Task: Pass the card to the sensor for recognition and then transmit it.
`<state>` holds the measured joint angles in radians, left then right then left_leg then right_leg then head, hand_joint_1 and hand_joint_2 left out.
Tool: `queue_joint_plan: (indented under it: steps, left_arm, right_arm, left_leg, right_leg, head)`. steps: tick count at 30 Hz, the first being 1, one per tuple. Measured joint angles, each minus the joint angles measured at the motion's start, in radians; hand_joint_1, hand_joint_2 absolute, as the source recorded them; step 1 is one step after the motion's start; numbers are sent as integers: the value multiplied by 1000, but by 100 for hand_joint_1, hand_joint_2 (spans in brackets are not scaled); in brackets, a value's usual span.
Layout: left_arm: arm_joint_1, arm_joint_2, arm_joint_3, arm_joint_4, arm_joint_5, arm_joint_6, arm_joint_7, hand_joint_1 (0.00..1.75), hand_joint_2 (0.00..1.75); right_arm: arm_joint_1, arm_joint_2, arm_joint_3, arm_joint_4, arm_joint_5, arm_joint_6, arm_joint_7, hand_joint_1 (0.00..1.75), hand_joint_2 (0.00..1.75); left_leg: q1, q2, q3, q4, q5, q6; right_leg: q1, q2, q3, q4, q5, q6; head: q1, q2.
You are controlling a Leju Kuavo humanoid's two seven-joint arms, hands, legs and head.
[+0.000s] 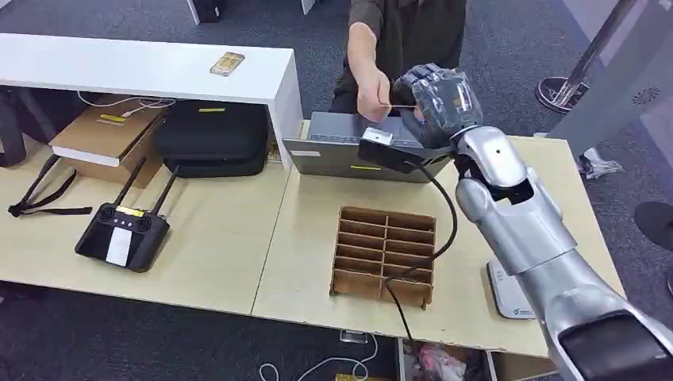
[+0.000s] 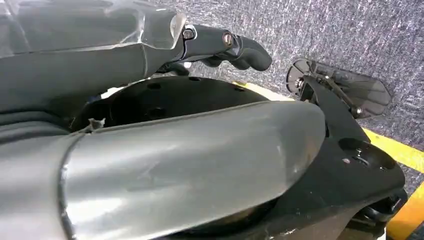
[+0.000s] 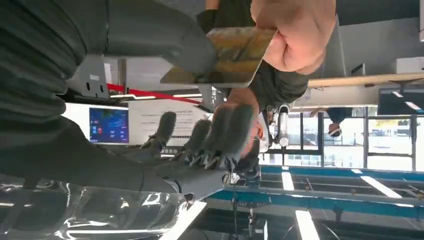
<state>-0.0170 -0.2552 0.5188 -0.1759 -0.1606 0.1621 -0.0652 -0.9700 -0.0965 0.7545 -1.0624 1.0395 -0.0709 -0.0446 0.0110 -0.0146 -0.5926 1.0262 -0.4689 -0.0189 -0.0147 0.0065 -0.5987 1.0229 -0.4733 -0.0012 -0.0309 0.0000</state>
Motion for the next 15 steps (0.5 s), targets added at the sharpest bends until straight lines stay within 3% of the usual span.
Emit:
queue_joint_plan:
  steps: [15]
  left_arm:
    - [-2,0,-16,0,-11,3,0,0,0]
  right_arm:
    - [10,-32,20,-31,2,-64,0,175,175]
  left_leg:
    - [0,0,0,0,0,0]
  right_leg:
    - [0,0,0,0,0,0]
  head:
    - [0,0]
